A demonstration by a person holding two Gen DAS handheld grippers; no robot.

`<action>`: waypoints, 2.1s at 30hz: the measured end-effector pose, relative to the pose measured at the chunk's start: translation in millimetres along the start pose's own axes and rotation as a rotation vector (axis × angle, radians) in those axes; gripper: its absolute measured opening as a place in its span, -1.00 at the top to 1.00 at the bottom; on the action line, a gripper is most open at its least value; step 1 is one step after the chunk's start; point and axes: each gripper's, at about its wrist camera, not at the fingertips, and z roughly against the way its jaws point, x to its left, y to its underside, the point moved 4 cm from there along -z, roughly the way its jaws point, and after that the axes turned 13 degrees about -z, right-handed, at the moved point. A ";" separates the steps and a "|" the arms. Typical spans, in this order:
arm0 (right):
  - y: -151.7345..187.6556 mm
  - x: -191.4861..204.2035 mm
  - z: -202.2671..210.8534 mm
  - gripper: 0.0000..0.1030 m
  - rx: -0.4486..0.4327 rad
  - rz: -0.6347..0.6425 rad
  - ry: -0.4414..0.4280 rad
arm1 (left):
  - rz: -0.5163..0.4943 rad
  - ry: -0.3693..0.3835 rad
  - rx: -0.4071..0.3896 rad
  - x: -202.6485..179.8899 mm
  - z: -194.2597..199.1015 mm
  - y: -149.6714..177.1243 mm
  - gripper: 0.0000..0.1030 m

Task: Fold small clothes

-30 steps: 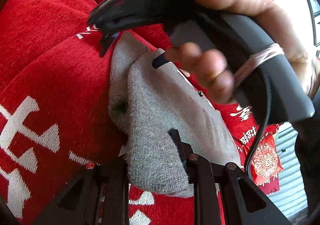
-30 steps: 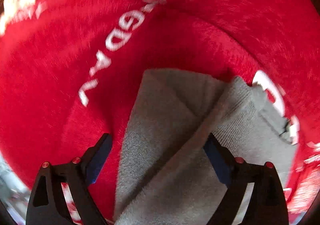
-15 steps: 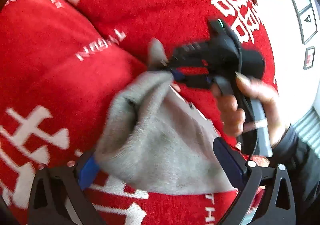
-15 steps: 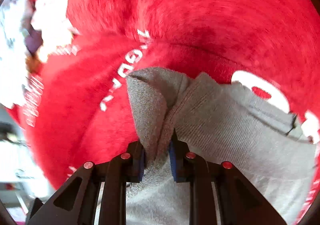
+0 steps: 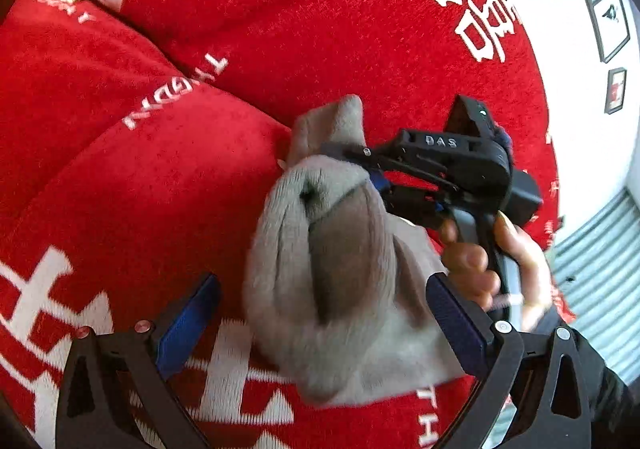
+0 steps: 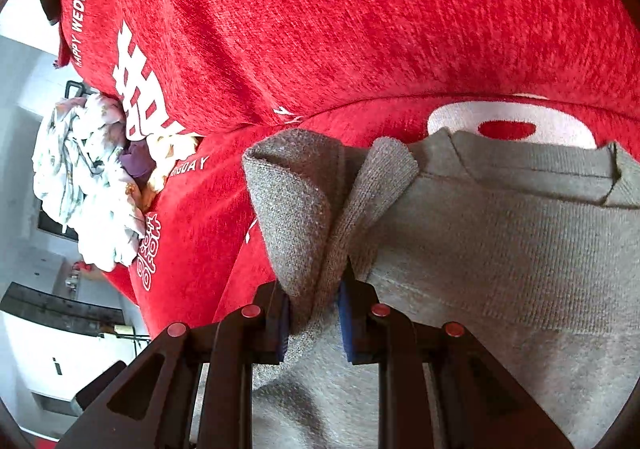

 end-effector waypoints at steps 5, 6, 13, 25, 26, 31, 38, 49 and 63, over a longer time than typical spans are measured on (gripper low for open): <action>0.7 1.9 10.0 0.58 -0.024 0.027 0.031 | -0.069 -0.097 0.018 -4.9 7.3 -5.9 0.70; 0.5 3.1 10.2 0.58 -0.027 0.023 0.033 | -0.069 -0.114 0.023 -6.3 9.8 -6.2 0.70; -1.2 17.8 40.5 0.58 -0.060 0.038 0.051 | -0.345 -0.394 0.026 -72.3 22.5 -6.5 0.78; -14.9 24.5 90.4 0.58 0.002 0.092 0.189 | -0.501 -0.524 0.090 -156.3 6.8 -3.1 0.78; -15.7 23.8 95.7 0.58 0.003 0.097 0.191 | -0.515 -0.528 0.091 -164.2 4.0 -2.9 0.78; -19.1 12.4 117.5 0.58 0.000 0.107 0.201 | -0.570 -0.519 0.103 -199.4 -10.0 -0.1 0.78; -24.9 -8.5 141.7 0.58 -0.011 0.089 0.207 | -0.598 -0.479 0.123 -234.3 -26.3 2.1 0.78; -27.8 -33.8 170.9 0.58 -0.025 0.083 0.190 | -0.622 -0.460 0.169 -265.5 -50.0 11.1 0.78; -26.9 -75.3 207.1 0.58 -0.034 0.096 0.175 | -0.692 -0.471 0.240 -315.9 -101.4 43.7 0.78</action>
